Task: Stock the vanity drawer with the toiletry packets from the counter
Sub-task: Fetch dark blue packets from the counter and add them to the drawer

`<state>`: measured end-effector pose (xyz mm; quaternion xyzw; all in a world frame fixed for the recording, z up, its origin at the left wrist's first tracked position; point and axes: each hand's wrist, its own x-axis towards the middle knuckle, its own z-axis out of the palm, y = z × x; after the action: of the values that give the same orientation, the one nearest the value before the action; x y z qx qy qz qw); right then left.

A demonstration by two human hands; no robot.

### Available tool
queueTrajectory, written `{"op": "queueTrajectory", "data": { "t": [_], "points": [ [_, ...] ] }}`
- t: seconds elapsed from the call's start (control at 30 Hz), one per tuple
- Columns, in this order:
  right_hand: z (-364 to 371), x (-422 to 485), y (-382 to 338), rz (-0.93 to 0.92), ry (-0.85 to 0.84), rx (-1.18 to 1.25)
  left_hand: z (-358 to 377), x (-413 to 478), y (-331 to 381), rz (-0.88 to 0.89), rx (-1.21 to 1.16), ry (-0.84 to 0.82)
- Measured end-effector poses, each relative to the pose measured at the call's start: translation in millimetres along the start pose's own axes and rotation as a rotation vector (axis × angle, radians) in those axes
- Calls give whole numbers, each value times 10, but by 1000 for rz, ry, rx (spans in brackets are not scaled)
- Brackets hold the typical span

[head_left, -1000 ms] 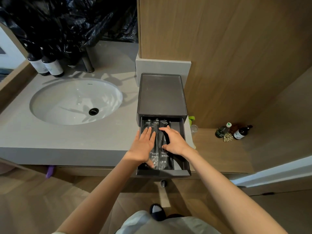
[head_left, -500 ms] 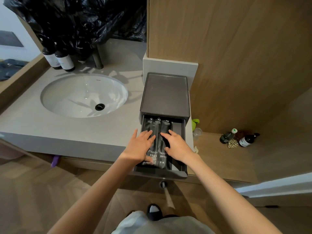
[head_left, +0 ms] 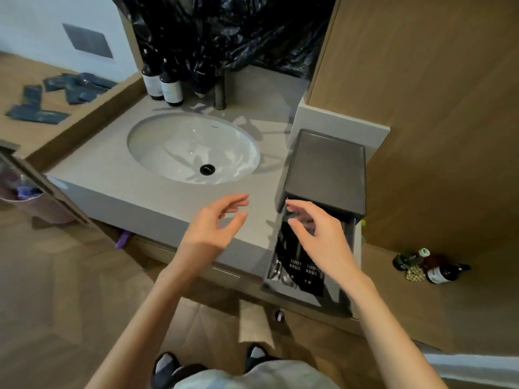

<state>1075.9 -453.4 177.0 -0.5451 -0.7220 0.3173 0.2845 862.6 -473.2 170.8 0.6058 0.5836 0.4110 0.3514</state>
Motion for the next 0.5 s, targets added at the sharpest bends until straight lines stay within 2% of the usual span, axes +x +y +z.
{"op": "queueTrajectory", "data": {
  "t": [0.1, 0.27, 0.5],
  "points": [
    [323, 101, -319, -25, 3, 59, -489, -106, -200, -34, -147, 113],
    [1220, 315, -925, -34, -48, 92, -1469, -416, -812, -116, -182, 259],
    [2598, 549, -1859, 35, -186, 185, -2911, -730, -1638, -250, -83, 256]
  ]
}}
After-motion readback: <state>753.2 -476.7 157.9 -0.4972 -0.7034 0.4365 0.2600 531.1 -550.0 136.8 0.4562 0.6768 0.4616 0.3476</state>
